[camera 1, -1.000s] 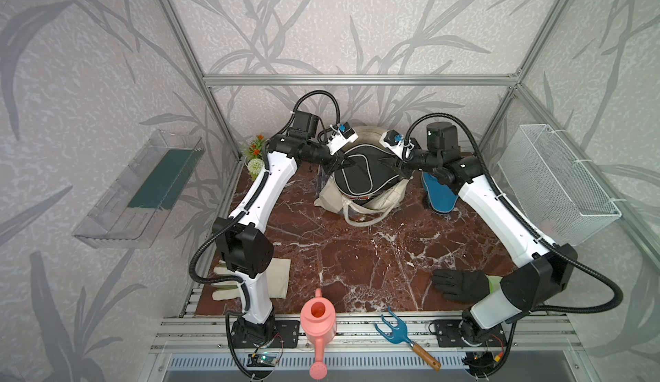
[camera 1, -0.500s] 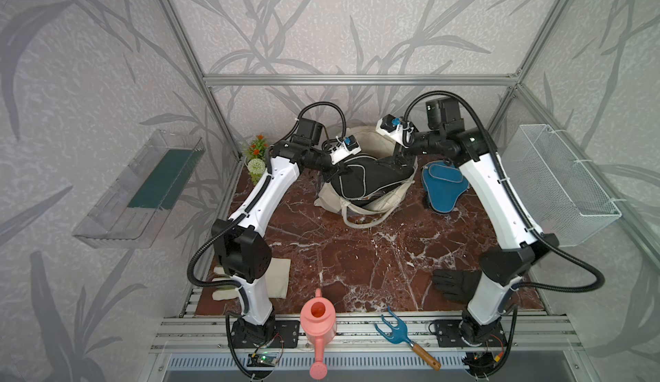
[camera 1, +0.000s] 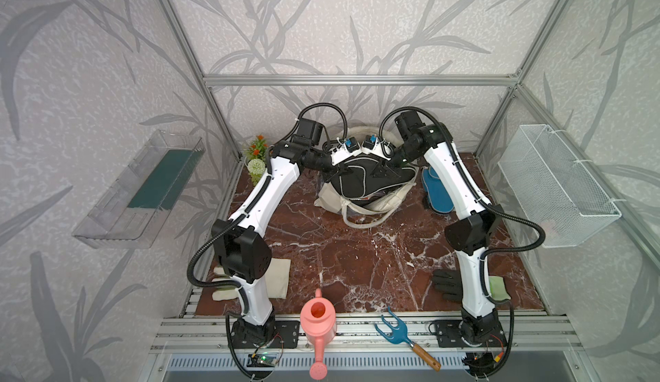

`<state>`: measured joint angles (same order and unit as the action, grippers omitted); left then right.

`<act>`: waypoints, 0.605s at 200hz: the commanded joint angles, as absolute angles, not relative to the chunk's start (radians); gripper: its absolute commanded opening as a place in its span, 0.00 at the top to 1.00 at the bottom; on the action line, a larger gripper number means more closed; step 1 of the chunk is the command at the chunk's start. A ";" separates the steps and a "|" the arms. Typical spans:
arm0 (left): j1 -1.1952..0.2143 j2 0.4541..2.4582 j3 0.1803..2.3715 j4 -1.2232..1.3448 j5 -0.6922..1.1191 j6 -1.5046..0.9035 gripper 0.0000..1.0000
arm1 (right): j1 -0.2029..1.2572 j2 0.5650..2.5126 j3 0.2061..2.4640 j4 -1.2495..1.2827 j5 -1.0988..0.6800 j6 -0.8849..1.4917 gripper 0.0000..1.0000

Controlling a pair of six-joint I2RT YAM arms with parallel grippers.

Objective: Remove the ping pong set from the canvas bag
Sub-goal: Pick up the ping pong set from the canvas bag.

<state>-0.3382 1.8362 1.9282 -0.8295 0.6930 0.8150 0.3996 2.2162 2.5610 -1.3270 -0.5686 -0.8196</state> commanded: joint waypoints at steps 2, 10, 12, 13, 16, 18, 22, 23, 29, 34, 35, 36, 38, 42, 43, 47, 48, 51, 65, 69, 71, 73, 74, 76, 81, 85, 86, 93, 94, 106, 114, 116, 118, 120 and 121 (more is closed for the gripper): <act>-0.336 1.774 1.995 -0.756 0.749 0.823 1.00 | 0.403 2.204 2.615 -1.374 -0.535 -0.777 1.00; -0.336 1.770 1.993 -0.745 0.739 0.807 1.00 | 0.405 2.192 2.620 -1.362 -0.529 -0.771 1.00; -0.336 1.768 1.993 -0.740 0.732 0.799 1.00 | 0.405 2.188 2.620 -1.358 -0.528 -0.768 1.00; -0.336 1.768 1.992 -0.736 0.728 0.792 1.00 | 0.404 2.186 2.622 -1.356 -0.528 -0.767 1.00; -0.336 1.766 1.990 -0.723 0.714 0.778 1.00 | 0.405 2.179 2.622 -1.348 -0.528 -0.763 1.00; -0.336 1.764 1.989 -0.715 0.705 0.762 1.00 | 0.405 2.175 2.622 -1.342 -0.528 -0.759 1.00; -0.336 1.761 1.988 -0.703 0.687 0.742 0.99 | 0.405 2.165 2.622 -1.330 -0.528 -0.753 1.00; -0.336 1.761 1.990 -0.702 0.683 0.740 0.98 | 0.405 2.163 2.622 -1.327 -0.527 -0.751 1.00; -0.336 1.758 1.997 -0.698 0.647 0.714 0.82 | 0.404 2.146 2.622 -1.306 -0.522 -0.734 1.00; -0.334 1.755 2.004 -0.690 0.600 0.678 0.66 | 0.404 2.133 2.621 -1.287 -0.519 -0.719 1.00; -0.334 1.754 2.006 -0.687 0.588 0.667 0.63 | 0.404 2.130 2.621 -1.284 -0.519 -0.716 1.00; -0.334 1.752 2.008 -0.683 0.578 0.661 0.61 | 0.403 2.127 2.621 -1.281 -0.518 -0.713 1.00; -0.334 1.750 2.009 -0.678 0.558 0.638 0.57 | 0.403 2.121 2.621 -1.274 -0.518 -0.708 1.00; -0.331 1.745 2.009 -0.656 0.524 0.606 0.48 | 0.403 2.111 2.620 -1.262 -0.517 -0.696 1.00; -0.330 1.743 2.010 -0.652 0.514 0.600 0.45 | 0.402 2.108 2.620 -1.260 -0.517 -0.693 1.00; -0.324 1.736 2.011 -0.634 0.481 0.563 0.34 | 0.402 2.095 2.621 -1.248 -0.516 -0.680 1.00; -0.322 1.736 2.009 -0.629 0.471 0.552 0.31 | 0.402 2.093 2.621 -1.244 -0.515 -0.677 1.00; -0.319 1.731 2.007 -0.611 0.440 0.528 0.24 | 0.402 2.083 2.620 -1.235 -0.513 -0.665 1.00; -0.294 1.697 1.986 -0.536 0.325 0.393 0.01 | 0.396 2.040 2.615 -1.190 -0.511 -0.619 1.00; -0.287 1.685 1.973 -0.517 0.296 0.361 0.01 | 0.394 2.027 2.613 -1.176 -0.513 -0.605 1.00; -0.285 1.681 1.968 -0.507 0.276 0.345 0.01 | 0.392 2.020 2.611 -1.169 -0.514 -0.598 1.00; -0.283 1.676 1.962 -0.495 0.256 0.333 0.01 | 0.391 2.014 2.610 -1.164 -0.517 -0.591 1.00; -0.283 1.674 1.961 -0.492 0.246 0.326 0.01 | 0.389 2.011 2.609 -1.162 -0.518 -0.588 1.00; -0.280 1.672 1.956 -0.484 0.230 0.318 0.01 | 0.388 2.005 2.605 -1.153 -0.519 -0.581 1.00; -0.274 1.665 1.950 -0.475 0.197 0.302 0.01 | 0.385 1.988 2.602 -1.139 -0.522 -0.566 1.00; -0.271 1.665 1.950 -0.477 0.171 0.288 0.01 | 0.381 1.977 2.598 -1.130 -0.520 -0.554 1.00; -0.270 1.664 1.951 -0.479 0.165 0.286 0.01 | 0.381 1.974 2.598 -1.127 -0.520 -0.551 1.00; -0.264 1.668 1.961 -0.501 0.131 0.264 0.01 | 0.374 1.957 2.597 -1.112 -0.521 -0.529 1.00; -0.265 1.668 1.964 -0.507 0.125 0.261 0.01 | 0.373 1.956 2.599 -1.110 -0.522 -0.526 1.00; -0.259 1.682 1.989 -0.569 0.079 0.222 0.01 | 0.352 1.928 2.596 -1.083 -0.530 -0.481 1.00; -0.256 1.692 2.004 -0.610 0.051 0.201 0.01 | 0.335 1.910 2.597 -1.067 -0.533 -0.446 1.00; -0.257 1.693 2.007 -0.619 0.047 0.195 0.01 | 0.331 1.906 2.597 -1.064 -0.534 -0.439 1.00; -0.256 1.695 2.007 -0.625 0.043 0.189 0.01 | 0.326 1.901 2.596 -1.059 -0.533 -0.430 1.00; -0.256 1.696 2.008 -0.631 0.040 0.184 0.01 | 0.322 1.897 2.595 -1.055 -0.532 -0.420 1.00; -0.256 1.697 2.008 -0.634 0.038 0.181 0.01 | 0.319 1.895 2.594 -1.053 -0.532 -0.415 1.00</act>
<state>-0.2710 1.6764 1.9800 -0.5747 0.2081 0.3225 0.3702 2.0174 2.5839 -1.1648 -0.5003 -0.5591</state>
